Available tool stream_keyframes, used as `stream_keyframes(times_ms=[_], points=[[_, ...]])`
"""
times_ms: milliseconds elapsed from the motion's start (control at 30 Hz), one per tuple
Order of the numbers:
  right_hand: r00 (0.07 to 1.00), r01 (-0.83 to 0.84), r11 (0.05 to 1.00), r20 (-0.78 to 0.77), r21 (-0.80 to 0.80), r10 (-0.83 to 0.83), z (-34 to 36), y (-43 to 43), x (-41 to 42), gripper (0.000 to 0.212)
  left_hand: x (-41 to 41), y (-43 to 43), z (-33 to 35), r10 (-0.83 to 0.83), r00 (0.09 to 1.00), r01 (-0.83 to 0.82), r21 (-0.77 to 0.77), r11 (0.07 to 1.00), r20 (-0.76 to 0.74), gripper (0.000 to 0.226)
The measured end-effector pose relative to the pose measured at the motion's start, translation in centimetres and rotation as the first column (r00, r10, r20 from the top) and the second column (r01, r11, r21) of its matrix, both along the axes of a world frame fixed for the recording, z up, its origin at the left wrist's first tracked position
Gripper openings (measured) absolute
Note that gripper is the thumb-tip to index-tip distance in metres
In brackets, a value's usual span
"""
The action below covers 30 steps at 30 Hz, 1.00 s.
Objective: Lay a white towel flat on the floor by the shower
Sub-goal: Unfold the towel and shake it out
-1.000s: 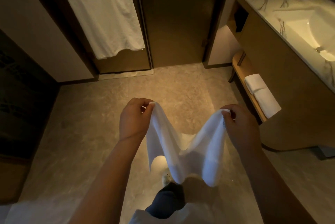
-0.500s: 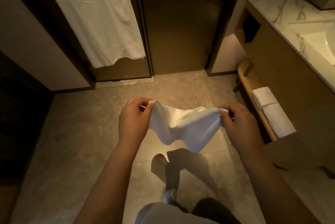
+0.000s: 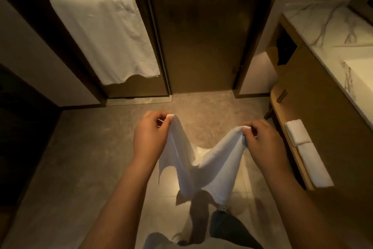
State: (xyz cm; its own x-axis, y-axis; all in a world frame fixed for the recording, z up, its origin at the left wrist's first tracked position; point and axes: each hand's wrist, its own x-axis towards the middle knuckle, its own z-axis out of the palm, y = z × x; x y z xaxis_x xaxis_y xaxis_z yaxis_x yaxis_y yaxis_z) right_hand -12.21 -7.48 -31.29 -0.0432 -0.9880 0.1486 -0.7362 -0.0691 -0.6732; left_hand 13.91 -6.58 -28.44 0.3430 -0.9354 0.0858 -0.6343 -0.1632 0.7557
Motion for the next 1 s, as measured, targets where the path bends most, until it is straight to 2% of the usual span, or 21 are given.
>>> stream_keyframes(times_ms=[200,433,667,1000], points=[[0.998,-0.057,0.998,-0.022,-0.008,0.057,0.4,-6.7,-3.9,0.016,-4.5,-5.4,0.7,0.035,0.999,-0.034,-0.013,0.999,0.037,0.013],[0.996,-0.087,0.995,-0.028,0.041,0.088,0.2,-12.2,-4.8,0.017,-5.5,-9.8,0.2,0.093,0.994,-0.095,0.027,0.995,0.063,0.013],[0.997,-0.062,0.994,-0.038,0.088,0.066,-0.5,-18.9,-2.7,0.017,-3.5,-16.6,-1.1,0.094,0.993,-0.097,0.043,0.994,0.066,0.012],[0.997,0.062,0.994,-0.043,0.094,-0.058,-0.9,-30.8,2.9,0.016,2.5,-30.5,-2.3,-0.006,0.998,0.005,0.018,1.0,0.064,0.008]])
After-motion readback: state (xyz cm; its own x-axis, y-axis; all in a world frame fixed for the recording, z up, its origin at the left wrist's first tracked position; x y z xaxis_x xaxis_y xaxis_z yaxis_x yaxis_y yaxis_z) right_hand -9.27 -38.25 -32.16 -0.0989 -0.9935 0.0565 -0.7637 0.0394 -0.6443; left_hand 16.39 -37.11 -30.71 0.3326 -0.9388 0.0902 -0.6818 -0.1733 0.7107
